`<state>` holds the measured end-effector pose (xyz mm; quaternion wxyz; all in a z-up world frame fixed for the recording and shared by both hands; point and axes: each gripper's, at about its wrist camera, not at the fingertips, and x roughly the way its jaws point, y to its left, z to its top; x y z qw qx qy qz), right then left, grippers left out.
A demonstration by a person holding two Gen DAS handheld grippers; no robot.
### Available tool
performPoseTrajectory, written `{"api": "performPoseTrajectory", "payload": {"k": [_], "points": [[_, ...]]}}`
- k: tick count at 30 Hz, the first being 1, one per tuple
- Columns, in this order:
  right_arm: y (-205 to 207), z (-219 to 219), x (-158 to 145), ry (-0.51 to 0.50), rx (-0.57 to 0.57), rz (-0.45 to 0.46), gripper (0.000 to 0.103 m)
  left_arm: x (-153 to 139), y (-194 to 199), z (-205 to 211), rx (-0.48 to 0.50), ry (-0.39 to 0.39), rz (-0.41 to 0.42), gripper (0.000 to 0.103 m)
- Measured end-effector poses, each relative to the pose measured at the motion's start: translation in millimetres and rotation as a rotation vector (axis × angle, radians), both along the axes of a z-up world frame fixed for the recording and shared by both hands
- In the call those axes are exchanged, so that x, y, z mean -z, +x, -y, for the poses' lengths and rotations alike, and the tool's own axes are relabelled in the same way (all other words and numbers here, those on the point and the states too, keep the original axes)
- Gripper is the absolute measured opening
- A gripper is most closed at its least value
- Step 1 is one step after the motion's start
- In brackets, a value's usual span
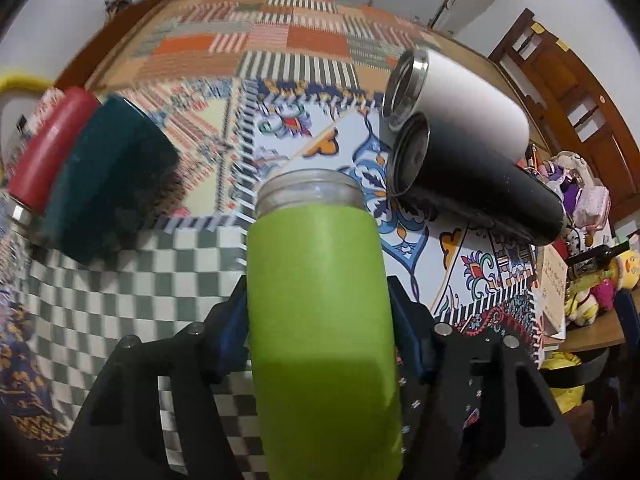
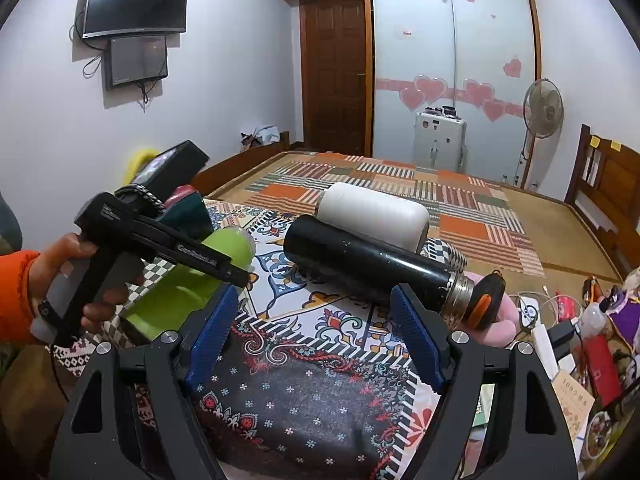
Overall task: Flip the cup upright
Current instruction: 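Lift the lime-green bottle with the right gripper and rotate it upward, then lower the upright lime-green bottle onto the quilt with the right gripper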
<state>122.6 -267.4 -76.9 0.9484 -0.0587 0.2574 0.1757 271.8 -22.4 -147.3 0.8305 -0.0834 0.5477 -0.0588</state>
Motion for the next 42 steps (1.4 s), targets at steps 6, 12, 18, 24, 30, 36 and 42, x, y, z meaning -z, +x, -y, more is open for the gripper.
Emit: {"api": "performPoseTrajectory", "payload": {"k": [6,12,18,24,30,36,42], "points": [[-2.1,-2.1,-4.5,0.027,-0.010,0.011,0.076,-38.5,-34.6,-6.8,0.032,0.010,0.128,0.063],[-1.6,-9.2,-8.9,0.047,-0.022,0.021,0.077,-77.9,-74.3,1.2,0.085,0.099,0.313,0.062],[-2.8,-19.2,-14.8,0.054,-0.027,0.052,0.086,-92.6,-95.8,7.4,0.135,0.167,0.418,0.062],[-1.1,-27.3,-16.3,0.053,-0.028,0.062,0.089,-93.1,-87.4,7.1,0.135,0.176,0.463,0.062],[0.4,-31.8,-14.5,0.040,-0.027,0.063,0.089,-80.9,-82.2,5.4,0.137,0.155,0.442,0.062],[1.1,-34.0,-14.1,0.043,-0.032,0.056,0.089,-77.0,-89.1,5.2,0.142,0.150,0.452,0.062],[-0.6,-37.0,-13.5,0.046,-0.036,0.049,0.089,-74.8,-102.8,0.4,0.137,0.136,0.467,0.063]]}}
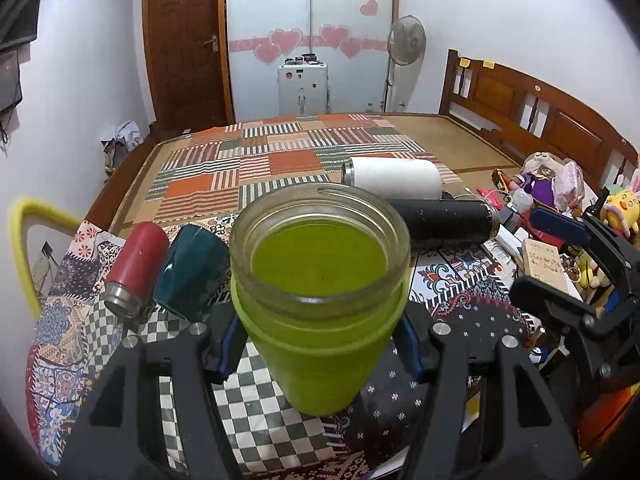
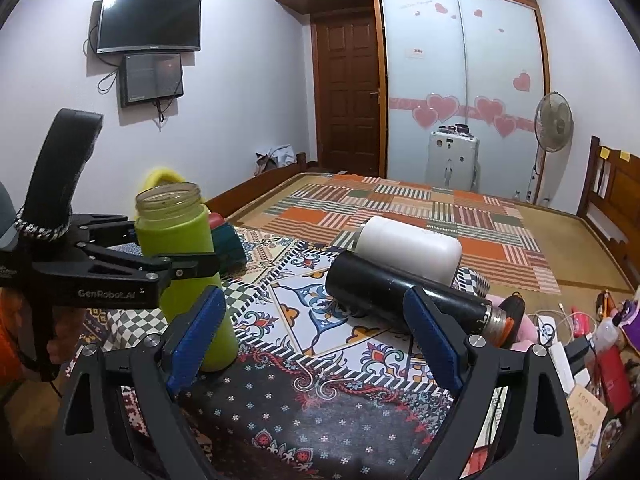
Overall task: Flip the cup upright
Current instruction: 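Lower the upright lime-green bottle onto the quilt with the right gripper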
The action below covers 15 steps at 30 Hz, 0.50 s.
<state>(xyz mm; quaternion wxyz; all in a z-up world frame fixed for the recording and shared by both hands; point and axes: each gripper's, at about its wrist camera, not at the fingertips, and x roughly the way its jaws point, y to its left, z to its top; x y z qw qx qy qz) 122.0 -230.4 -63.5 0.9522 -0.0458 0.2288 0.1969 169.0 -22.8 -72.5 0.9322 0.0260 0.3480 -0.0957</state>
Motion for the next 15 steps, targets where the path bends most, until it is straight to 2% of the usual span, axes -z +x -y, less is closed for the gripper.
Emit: {"api": "performPoseTrajectory", "payload": {"k": [4,9,12,15], "points": [[-1.1,-1.9,0.5,0.002,0.001,-0.006,0.089,1.0,-6.6,-4.5,-0.008,-0.005,0.014,0.063],[-5.7,-4.6,-2.0,0.005,0.005,-0.007,0.090,-0.5,-12.4,0.2,-0.019,0.045,0.048,0.063],[-11.2,-6.7,-6.5,0.009,0.008,-0.003,0.089,-5.7,-21.7,-1.0,-0.013,0.038,0.071,0.069],[-18.2,-9.5,-12.7,0.011,0.011,0.010,0.090,-15.6,-37.9,-4.7,-0.015,0.028,0.103,0.070]]}}
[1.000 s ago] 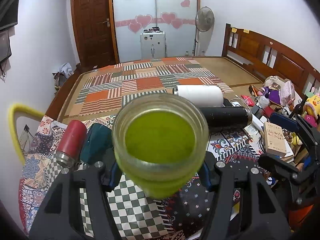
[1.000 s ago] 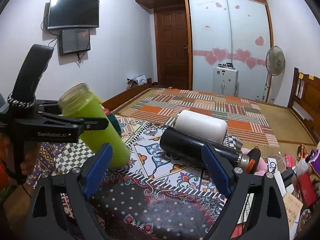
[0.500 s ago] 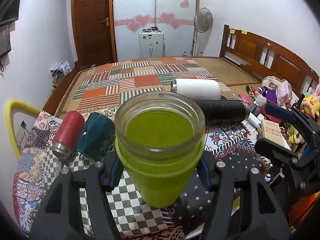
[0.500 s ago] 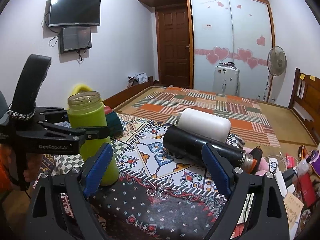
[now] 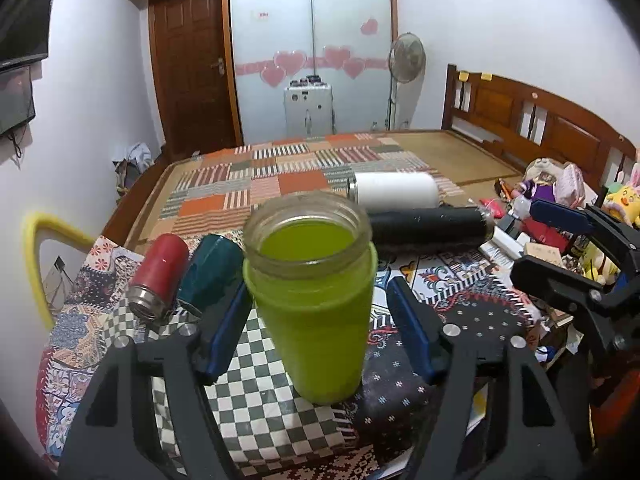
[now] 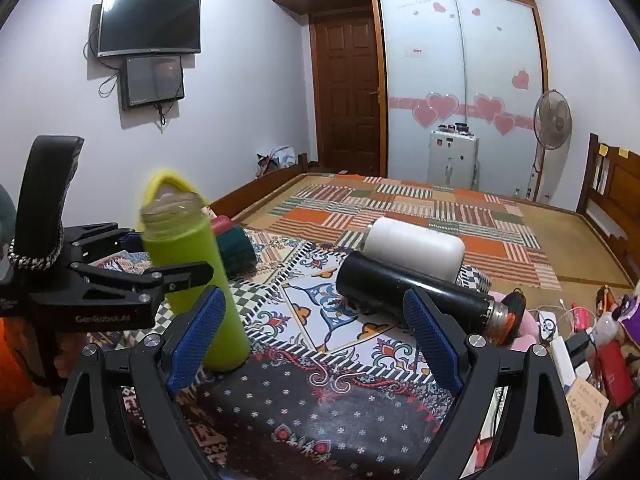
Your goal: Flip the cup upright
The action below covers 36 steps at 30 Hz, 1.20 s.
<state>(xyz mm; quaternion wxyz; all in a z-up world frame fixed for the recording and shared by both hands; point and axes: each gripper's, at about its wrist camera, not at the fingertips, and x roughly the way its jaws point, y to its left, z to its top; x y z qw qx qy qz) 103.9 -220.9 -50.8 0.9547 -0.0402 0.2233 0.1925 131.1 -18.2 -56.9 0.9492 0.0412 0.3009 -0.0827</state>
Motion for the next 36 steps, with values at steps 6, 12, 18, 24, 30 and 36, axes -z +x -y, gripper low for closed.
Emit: {"api": "performPoseTrajectory", "payload": {"k": [6,12,18,24,30,36], "points": [[-27.2,-8.0,-21.1,0.021,0.006,0.050,0.090,-28.2,-45.9,-10.9,-0.029,-0.033,0.116,0.070],[-65.8,-18.2,-47.2,0.050,0.020,0.137,0.090,-56.8,-100.6,-22.0,-0.083,-0.077,0.263,0.070],[-102.5,-26.5,-63.2,0.099,0.033,0.208,0.090,-76.5,-149.7,-26.5,-0.131,-0.091,0.395,0.071],[-132.6,-28.9,-68.6,0.130,0.068,0.280,0.098,-83.8,-179.7,-26.5,-0.155,-0.105,0.462,0.086],[-147.1,-32.4,-66.4,0.128,0.105,0.314,0.103,-83.3,-202.7,-21.1,-0.170,-0.099,0.509,0.101],[-155.5,-35.9,-61.2,0.101,0.137,0.321,0.103,-81.7,-211.8,-17.4,-0.179,-0.086,0.522,0.103]]}}
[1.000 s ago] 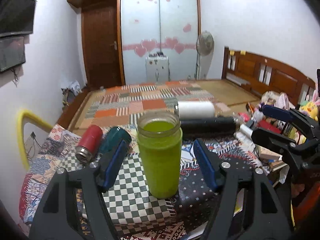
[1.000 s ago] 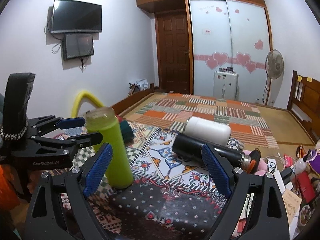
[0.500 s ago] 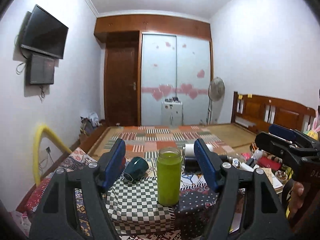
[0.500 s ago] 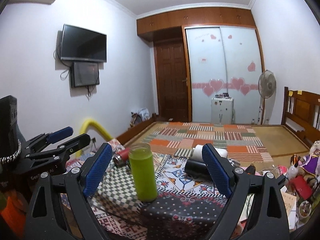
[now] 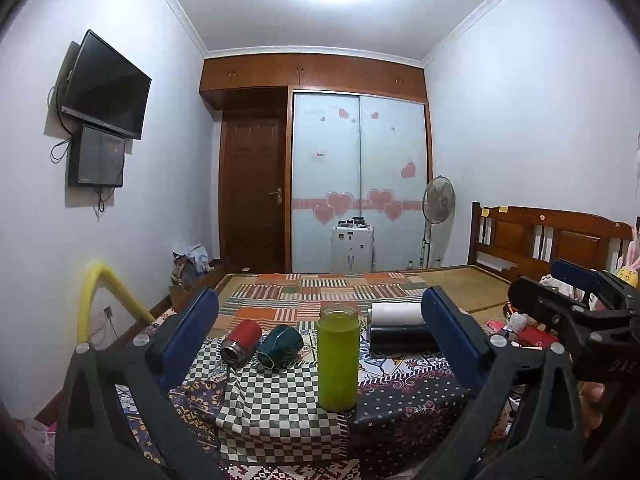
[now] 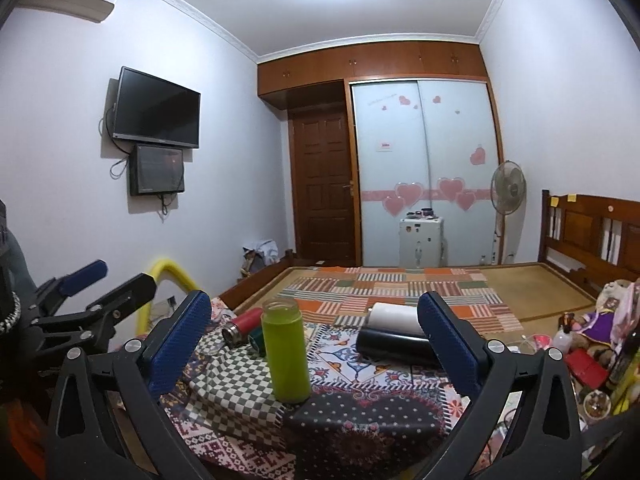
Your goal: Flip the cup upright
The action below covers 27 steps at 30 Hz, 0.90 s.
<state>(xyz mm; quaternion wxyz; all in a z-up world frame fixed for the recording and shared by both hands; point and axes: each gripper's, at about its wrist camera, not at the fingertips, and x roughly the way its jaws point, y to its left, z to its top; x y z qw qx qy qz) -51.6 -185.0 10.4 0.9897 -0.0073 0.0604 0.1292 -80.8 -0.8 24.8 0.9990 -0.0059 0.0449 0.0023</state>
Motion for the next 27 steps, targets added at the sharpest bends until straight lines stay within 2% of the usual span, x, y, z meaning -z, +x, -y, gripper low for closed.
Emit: {"api": "performPoseTrajectory", "payload": {"k": [27], "points": [[-9.3,5.5,0.6,-0.004,0.035,0.001,0.103,6.4,-2.2,0.2,0.001,-0.008,-0.010,0.103]]}}
